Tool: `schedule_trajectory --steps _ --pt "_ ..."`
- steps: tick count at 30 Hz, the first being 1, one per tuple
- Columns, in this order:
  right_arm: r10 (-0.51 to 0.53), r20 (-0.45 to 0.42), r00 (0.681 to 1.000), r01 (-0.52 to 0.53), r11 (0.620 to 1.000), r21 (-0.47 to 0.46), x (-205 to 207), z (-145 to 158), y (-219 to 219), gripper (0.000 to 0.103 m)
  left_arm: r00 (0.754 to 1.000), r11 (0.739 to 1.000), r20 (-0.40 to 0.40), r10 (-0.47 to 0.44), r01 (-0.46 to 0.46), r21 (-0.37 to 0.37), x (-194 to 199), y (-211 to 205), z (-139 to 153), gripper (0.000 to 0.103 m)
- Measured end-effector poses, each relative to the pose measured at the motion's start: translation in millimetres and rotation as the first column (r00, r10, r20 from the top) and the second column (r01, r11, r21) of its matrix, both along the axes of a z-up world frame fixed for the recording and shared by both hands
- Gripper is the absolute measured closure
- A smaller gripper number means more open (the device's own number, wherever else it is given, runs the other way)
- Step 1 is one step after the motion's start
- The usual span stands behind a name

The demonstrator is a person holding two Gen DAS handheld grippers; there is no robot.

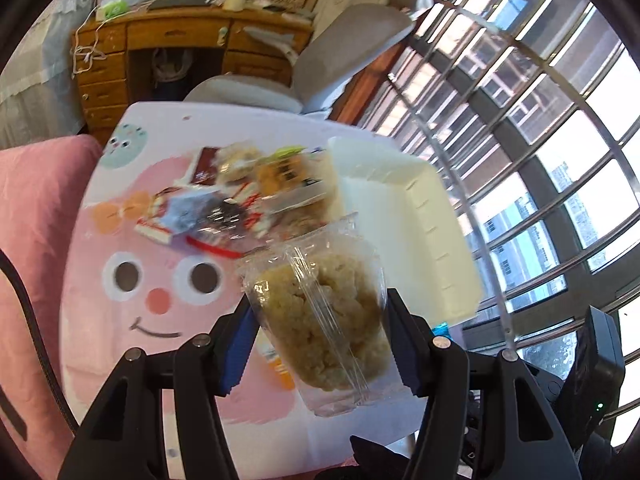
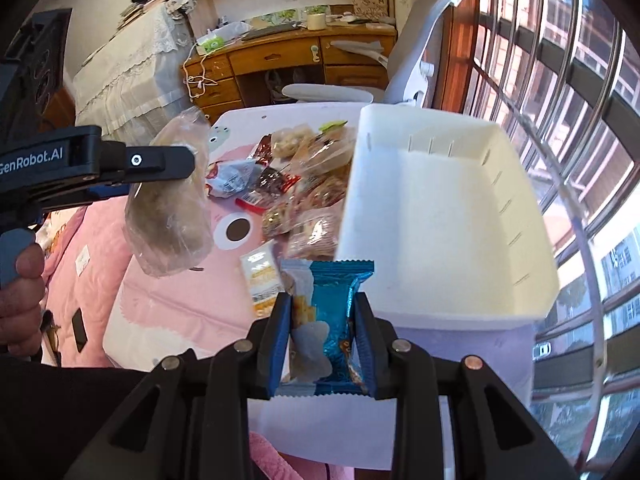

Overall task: Organize snacks
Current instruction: 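Carry both snacks into the white tray and open both grippers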

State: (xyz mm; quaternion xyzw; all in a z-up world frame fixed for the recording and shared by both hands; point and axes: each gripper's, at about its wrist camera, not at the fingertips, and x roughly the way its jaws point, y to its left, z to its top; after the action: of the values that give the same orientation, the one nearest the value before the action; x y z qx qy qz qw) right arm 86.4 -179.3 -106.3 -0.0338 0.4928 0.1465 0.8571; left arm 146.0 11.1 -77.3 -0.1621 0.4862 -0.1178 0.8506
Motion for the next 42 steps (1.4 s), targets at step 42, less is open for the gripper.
schedule_trajectory --steps 42 --pt "0.012 -0.053 0.999 -0.01 0.999 0.033 68 -17 -141 0.059 0.999 0.998 -0.011 0.036 -0.036 0.051 43 -138 -15 0.029"
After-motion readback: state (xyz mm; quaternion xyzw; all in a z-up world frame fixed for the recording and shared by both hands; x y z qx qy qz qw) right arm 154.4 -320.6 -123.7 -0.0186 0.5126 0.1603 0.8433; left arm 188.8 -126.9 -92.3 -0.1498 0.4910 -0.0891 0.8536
